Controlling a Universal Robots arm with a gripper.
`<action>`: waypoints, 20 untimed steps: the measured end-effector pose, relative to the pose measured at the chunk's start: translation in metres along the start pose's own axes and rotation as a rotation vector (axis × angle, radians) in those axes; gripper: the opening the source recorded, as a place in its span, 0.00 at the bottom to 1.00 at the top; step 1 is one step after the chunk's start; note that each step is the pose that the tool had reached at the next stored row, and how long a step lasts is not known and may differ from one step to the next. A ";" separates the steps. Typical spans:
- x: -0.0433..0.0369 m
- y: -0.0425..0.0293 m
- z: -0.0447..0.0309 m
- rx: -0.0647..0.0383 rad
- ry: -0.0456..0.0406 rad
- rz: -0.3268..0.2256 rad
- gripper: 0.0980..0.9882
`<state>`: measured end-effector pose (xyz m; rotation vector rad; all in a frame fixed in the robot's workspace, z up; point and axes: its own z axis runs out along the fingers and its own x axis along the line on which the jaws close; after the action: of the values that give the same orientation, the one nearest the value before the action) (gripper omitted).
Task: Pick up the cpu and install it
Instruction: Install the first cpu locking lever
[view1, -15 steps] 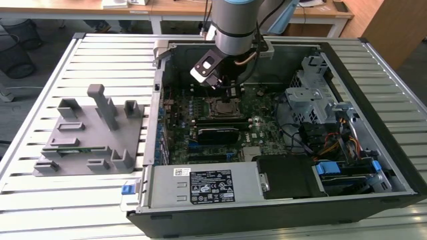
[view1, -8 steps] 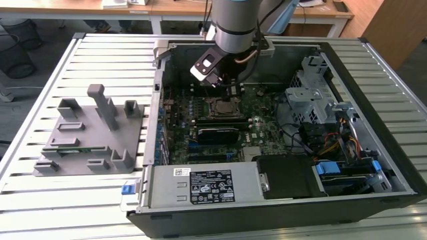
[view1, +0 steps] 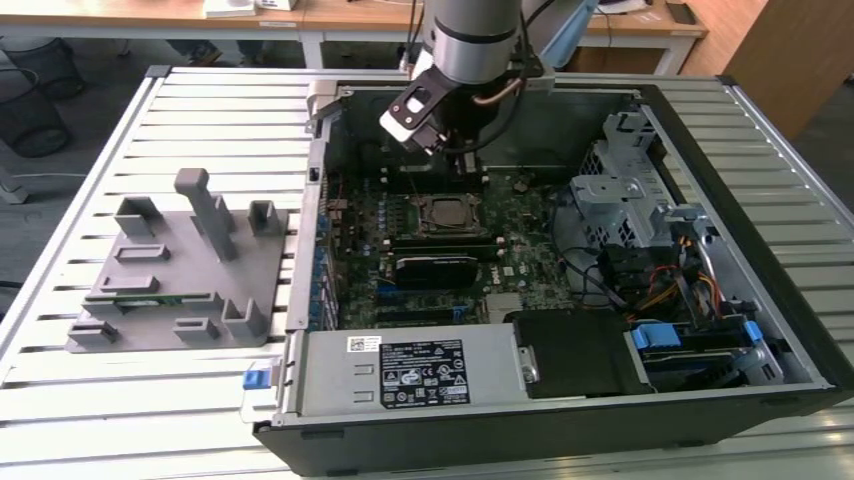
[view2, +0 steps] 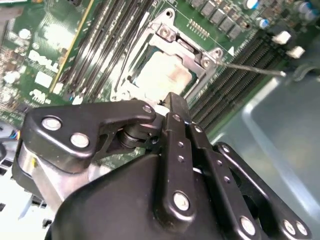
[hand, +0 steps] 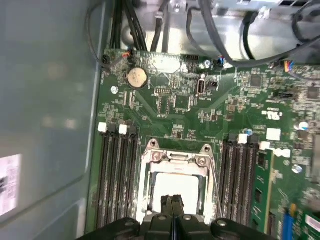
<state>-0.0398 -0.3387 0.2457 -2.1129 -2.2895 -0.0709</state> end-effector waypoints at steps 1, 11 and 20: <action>0.0002 0.0001 -0.0043 0.000 -0.0001 0.000 0.01; 0.0006 0.0002 -0.0131 0.003 0.0010 -0.069 0.01; 0.0006 0.0002 -0.0124 0.013 0.0028 -0.250 0.01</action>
<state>-0.0398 -0.3387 0.2581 -1.8076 -2.5319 -0.0638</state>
